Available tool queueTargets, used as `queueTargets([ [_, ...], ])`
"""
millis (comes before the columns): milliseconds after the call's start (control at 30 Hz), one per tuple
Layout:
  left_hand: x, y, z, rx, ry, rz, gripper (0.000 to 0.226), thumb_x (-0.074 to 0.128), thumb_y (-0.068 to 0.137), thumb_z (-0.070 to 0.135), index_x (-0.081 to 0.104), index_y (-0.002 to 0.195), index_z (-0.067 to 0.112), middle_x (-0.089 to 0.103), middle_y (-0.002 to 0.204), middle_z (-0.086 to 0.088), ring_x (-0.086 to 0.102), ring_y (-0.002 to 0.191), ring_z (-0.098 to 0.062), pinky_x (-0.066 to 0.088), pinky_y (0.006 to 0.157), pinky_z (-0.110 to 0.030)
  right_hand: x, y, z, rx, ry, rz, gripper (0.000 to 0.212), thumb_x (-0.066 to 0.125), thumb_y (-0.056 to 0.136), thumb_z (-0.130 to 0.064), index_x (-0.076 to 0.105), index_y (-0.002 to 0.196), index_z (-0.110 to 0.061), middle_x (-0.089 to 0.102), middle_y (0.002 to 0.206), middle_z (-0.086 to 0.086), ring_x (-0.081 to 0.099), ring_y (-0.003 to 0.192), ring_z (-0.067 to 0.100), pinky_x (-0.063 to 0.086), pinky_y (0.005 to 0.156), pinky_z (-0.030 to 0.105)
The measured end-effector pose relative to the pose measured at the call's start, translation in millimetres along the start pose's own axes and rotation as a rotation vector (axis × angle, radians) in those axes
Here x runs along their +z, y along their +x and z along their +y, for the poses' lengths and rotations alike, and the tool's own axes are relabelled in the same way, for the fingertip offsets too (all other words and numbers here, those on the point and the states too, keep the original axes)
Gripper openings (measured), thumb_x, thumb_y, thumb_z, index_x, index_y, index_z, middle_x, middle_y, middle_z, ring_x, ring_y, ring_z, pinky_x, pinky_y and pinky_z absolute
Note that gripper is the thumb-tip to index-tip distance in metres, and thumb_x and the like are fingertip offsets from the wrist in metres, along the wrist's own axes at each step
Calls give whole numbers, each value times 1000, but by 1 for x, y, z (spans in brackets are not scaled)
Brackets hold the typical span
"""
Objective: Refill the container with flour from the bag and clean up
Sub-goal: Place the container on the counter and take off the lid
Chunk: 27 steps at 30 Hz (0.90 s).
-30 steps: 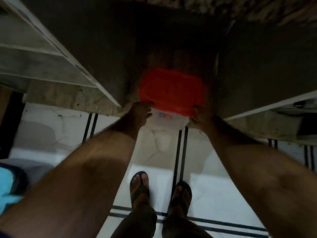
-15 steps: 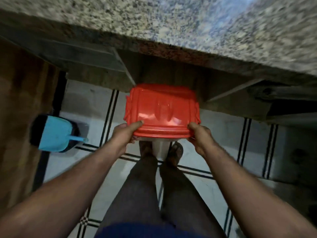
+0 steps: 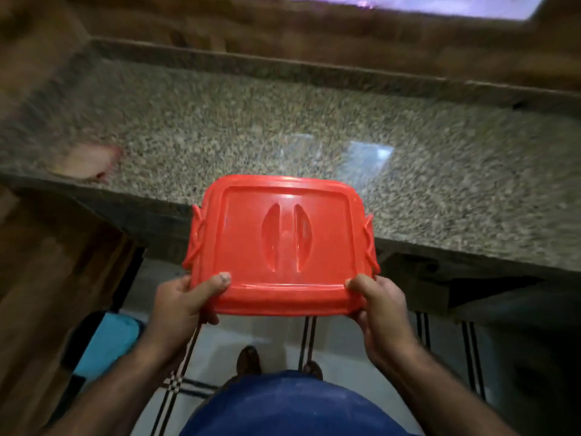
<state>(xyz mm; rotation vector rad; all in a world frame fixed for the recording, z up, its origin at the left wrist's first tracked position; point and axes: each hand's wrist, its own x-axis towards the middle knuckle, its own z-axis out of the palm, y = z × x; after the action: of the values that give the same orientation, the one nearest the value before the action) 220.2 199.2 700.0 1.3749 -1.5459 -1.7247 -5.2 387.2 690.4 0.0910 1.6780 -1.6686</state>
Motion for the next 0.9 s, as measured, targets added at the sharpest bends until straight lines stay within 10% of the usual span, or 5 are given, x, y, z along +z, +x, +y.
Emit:
queueTargets([
  [100,11,-1,33,95,-54,26,62,84,57,59,75,85,5,70,66,-3,59,54,-18,49,50,-34,-1,-6,-39,-96,43,-10,35,76,73,-15,70,104,0,78,94,22,70,86,35,63,77,58],
  [233,34,11,65,180,-118,10,47,84,56,55,71,64,10,59,56,-3,52,44,-15,45,41,-26,-2,4,-74,-201,140,-53,21,76,70,-15,66,89,-11,65,74,4,59,67,21,47,57,34],
  [600,94,158,105,107,-180,5,25,84,91,28,70,93,6,71,63,1,67,48,-12,50,42,-24,36,125,-123,-168,92,53,42,81,76,-25,69,108,-1,78,103,23,77,88,32,66,83,50],
  [900,121,281,154,100,-157,-25,29,86,88,37,72,83,13,67,56,7,60,45,-9,43,41,-20,85,217,-167,-228,-52,152,47,79,90,-42,61,117,-8,74,112,18,73,84,28,58,57,36],
])
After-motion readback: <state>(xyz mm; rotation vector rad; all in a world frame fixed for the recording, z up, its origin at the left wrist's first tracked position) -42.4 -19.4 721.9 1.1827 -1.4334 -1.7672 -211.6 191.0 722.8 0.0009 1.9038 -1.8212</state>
